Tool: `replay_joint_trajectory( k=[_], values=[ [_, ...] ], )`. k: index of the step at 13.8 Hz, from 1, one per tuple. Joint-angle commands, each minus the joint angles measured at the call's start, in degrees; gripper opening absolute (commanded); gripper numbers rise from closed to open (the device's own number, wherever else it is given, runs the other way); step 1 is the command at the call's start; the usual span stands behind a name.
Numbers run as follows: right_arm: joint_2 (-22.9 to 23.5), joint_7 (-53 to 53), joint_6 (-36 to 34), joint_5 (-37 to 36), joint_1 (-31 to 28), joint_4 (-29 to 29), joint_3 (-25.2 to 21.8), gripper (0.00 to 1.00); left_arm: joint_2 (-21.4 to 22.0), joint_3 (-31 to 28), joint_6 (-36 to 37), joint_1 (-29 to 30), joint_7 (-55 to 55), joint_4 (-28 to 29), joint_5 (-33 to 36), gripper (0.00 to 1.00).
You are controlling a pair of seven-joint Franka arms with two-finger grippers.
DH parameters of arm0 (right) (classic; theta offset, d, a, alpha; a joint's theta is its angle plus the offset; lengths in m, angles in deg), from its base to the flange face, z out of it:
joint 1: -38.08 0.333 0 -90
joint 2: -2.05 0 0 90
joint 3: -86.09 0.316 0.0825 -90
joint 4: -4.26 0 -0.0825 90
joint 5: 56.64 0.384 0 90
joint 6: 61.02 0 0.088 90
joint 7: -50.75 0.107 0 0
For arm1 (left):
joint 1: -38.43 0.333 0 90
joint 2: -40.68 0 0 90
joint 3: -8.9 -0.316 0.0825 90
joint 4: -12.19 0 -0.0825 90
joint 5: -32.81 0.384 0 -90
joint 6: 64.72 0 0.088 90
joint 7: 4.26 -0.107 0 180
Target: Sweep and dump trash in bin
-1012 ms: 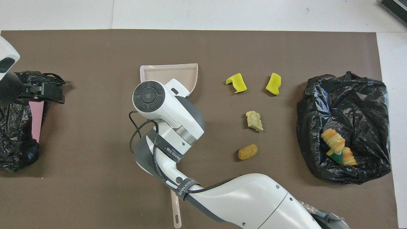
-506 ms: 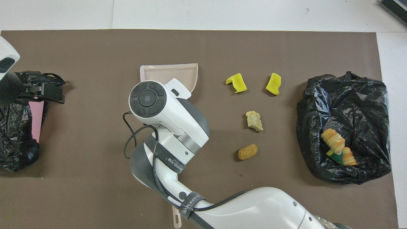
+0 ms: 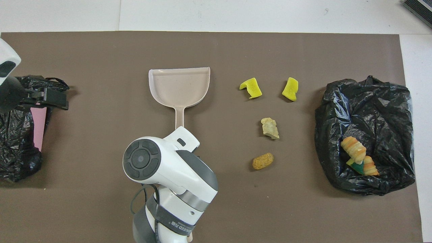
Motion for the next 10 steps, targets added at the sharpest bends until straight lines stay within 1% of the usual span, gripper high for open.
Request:
replay_joint_trajectory(
  k=[1,3,4,5,7,9,10],
  values=[
    [-4.11,0.83,1.21,1.70,0.51,6.15,-0.07,0.79,0.43,-0.87,0.67,-1.00,-0.43,-0.22,1.15,1.00],
    [-6.48,0.83,1.91,1.97,1.65,10.18,0.01,0.79,0.43,-0.87,0.67,-1.00,-0.43,-0.22,1.15,1.00],
    [-7.88,0.92,3.13,3.53,2.09,12.82,0.10,0.78,0.43,-0.87,0.67,-1.00,-0.43,-0.22,1.15,1.00],
    [-9.38,1.09,4.88,4.94,2.70,15.80,0.10,0.78,0.43,-0.87,0.67,-1.00,-0.43,-0.22,1.15,1.00],
    [-12.19,1.18,8.75,5.04,3.41,21.87,0.10,0.78,0.43,-0.87,0.67,-1.00,-0.43,-0.22,1.15,1.00],
    [-13.78,1.27,11.66,5.13,3.50,25.74,0.10,0.77,0.43,-0.87,0.67,-1.00,-0.43,-0.22,1.15,1.00],
    [-14.05,1.18,12.71,5.13,3.50,26.63,0.19,0.77,0.43,-0.87,0.67,-1.00,-0.43,-0.22,1.15,1.00]
  ],
)
